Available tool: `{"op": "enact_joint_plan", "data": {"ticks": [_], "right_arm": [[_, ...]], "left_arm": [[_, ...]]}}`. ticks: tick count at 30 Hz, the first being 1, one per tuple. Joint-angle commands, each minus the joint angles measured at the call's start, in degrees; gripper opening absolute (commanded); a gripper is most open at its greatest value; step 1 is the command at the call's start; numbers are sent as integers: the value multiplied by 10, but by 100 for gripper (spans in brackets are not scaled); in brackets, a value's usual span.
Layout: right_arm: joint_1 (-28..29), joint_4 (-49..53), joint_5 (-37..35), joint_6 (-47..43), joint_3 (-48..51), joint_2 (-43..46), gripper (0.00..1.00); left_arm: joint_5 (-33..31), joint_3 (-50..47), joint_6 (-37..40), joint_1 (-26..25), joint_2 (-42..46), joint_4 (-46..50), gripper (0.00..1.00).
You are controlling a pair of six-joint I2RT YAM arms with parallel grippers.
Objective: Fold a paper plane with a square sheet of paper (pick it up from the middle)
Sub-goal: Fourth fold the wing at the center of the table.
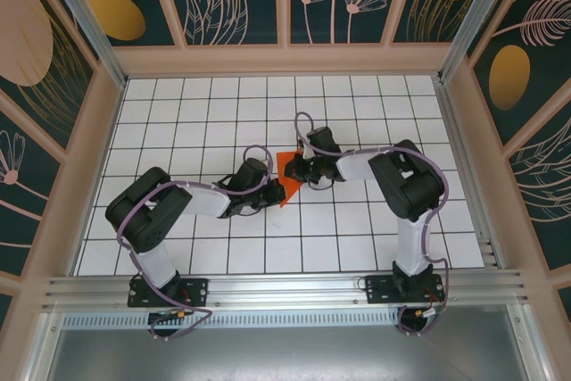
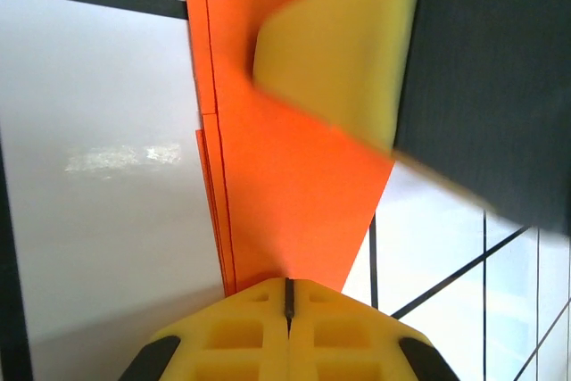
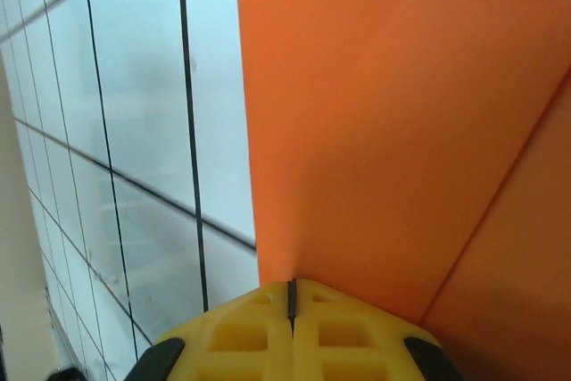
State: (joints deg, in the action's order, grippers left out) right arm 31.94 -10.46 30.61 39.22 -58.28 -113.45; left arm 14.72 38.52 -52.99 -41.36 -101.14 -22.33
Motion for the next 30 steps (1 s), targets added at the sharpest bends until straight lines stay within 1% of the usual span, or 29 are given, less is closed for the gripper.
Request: {"op": "enact_joint_plan", "data": {"ticks": [1,9,16,20,24,26,28,30], "right_arm": [[-42,1,-40,-41,-32,-34,2],[-82,26,-54,-52,-97,-79,2],[-99,64,-79,-62,-153,-96,2],[-99,84,-80,-68,-174,-85,3],[-98,86,-72,-66,-151,-43,4],[-97,76,-68,-57,-117,-6,9],[-95,63,-63,-42,-77,28,16],[-92,42,-47,-22,-33,57,24]], "left_arm": [[-9,-33,23,-1,-41,109,0],[-5,-37,28,-1,-38,110,0],[-1,-25,36,-1,-36,110,0],[-1,-7,44,-1,-31,110,0],[-2,33,61,-1,-19,110,0],[-19,61,72,0,-3,119,8],[-37,81,80,0,16,121,18],[-69,93,86,0,42,120,28]]}}
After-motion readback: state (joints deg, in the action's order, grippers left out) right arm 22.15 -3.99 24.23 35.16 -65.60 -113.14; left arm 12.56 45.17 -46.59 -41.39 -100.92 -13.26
